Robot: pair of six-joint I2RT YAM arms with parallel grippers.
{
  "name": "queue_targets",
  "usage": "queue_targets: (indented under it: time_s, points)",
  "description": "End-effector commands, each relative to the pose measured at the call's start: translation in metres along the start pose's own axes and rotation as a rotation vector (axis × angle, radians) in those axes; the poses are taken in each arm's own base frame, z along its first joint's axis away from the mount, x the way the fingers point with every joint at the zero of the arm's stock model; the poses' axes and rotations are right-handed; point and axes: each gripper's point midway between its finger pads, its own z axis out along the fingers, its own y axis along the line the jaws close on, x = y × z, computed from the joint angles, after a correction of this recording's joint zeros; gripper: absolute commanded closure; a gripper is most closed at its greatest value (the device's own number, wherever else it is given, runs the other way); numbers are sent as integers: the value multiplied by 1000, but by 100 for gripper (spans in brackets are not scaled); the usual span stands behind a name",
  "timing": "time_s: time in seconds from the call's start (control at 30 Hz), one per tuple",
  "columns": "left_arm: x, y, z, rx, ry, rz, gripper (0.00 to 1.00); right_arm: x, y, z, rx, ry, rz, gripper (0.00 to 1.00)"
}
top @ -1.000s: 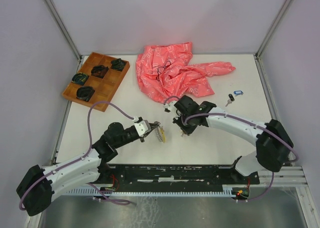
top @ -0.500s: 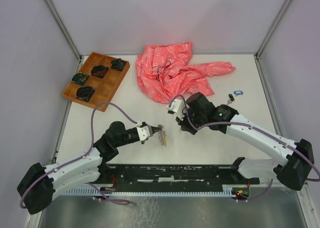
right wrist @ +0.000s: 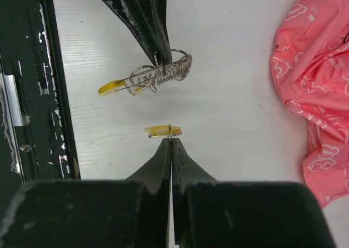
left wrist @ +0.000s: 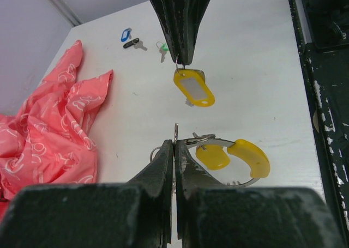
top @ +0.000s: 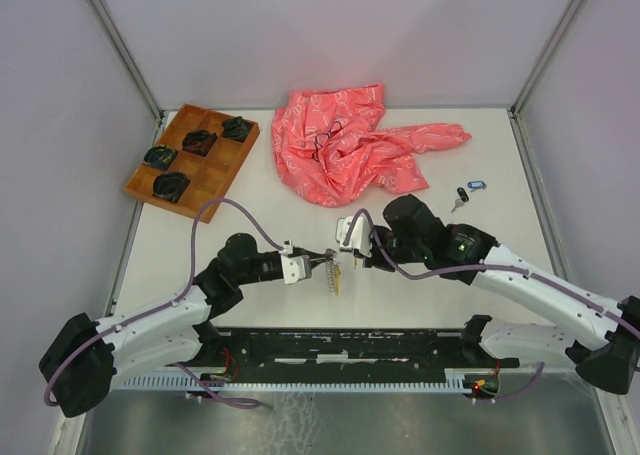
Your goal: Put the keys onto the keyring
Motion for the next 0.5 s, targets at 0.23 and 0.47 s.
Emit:
queue_targets:
  time_s: [0.23,0.47]
  points:
    - [-44,21,11,6,-112,157,97,-24,-12,7,113,-45,-219,99]
    - [-46,23,10,-1,-115,172,97,-24,-11,14,127,-21,-261,99]
